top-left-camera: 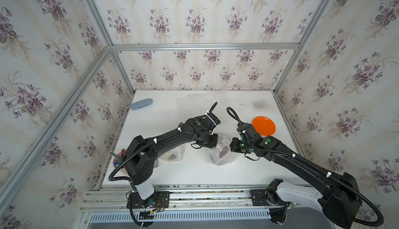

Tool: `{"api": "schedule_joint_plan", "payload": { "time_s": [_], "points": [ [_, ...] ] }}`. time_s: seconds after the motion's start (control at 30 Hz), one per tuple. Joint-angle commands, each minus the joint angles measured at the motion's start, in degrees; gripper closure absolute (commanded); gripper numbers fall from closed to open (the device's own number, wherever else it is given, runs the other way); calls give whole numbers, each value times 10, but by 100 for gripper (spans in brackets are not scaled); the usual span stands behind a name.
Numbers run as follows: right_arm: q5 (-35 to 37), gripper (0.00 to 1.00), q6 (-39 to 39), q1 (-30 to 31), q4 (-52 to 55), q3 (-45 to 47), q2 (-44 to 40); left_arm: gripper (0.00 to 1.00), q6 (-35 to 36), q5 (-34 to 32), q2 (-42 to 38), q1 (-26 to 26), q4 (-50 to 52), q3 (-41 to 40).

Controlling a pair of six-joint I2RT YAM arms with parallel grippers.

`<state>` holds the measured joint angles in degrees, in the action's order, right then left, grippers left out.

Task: Unpack dinner plates from bubble wrap
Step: Unwrap the bubble wrap at the center of the board.

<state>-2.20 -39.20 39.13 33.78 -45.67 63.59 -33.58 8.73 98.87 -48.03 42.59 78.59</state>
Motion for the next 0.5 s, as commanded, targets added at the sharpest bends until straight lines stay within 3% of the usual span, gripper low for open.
{"api": "schedule_joint_plan", "payload": {
  "time_s": [0.0, 0.2, 0.47],
  "points": [
    [43, 100, -15, -8, 106, -1, -16, 100, -28, -89, -1, 10, 43, -4],
    [56, 100, -37, -29, 117, 26, -66, 100, -39, -99, -3, 25, 43, -25],
    [-2, 100, -57, -62, 83, 90, -113, 100, -44, -96, -14, 47, 31, -56]
  ]
}}
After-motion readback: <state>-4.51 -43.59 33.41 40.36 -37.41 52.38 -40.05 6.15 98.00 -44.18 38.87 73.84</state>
